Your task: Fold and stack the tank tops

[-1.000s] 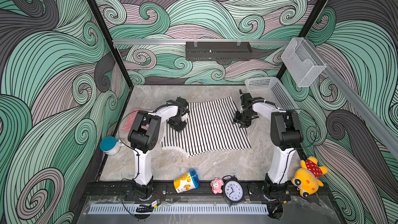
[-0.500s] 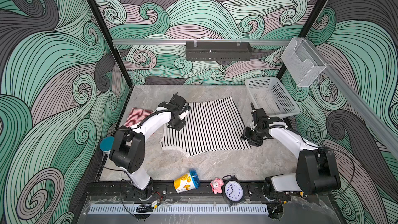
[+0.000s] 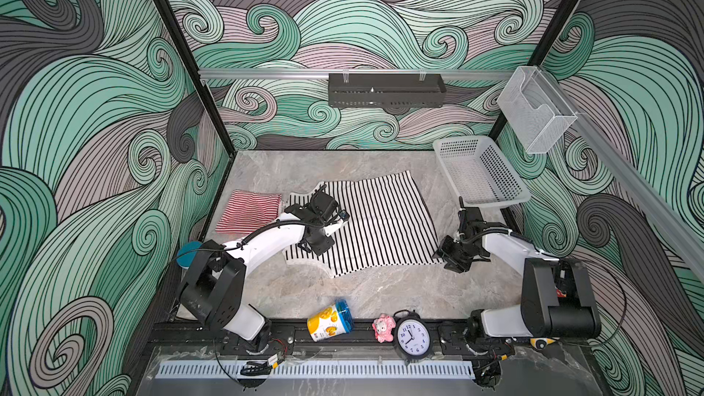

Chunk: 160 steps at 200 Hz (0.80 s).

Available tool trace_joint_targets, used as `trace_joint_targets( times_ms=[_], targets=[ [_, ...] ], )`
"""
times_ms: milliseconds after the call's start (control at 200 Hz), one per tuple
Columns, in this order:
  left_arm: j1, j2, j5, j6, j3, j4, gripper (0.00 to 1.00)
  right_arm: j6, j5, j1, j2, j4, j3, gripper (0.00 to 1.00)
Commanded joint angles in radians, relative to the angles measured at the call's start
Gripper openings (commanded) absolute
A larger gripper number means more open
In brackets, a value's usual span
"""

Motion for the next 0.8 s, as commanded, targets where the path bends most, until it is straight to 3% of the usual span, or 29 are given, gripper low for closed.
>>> trace_joint_targets(
  times_ms=[0, 215, 395, 796],
  targets=[
    [-0.013, -0.036, 0.022, 0.005, -0.009, 0.011, 0.38, 0.030, 0.005, -0.022, 0.015, 0.035, -0.008, 0.47],
    [-0.014, -0.039, 0.020, 0.006, -0.016, 0.006, 0.38, 0.014, 0.007, -0.023, 0.052, 0.025, 0.005, 0.28],
    [-0.017, -0.037, 0.022, 0.002, -0.019, 0.011, 0.38, 0.000, 0.035, -0.023, 0.055, 0.016, -0.008, 0.19],
    [-0.034, -0.015, 0.027, 0.001, -0.026, -0.005, 0.38, -0.005, 0.049, -0.022, -0.038, -0.038, -0.018, 0.26]
  ],
)
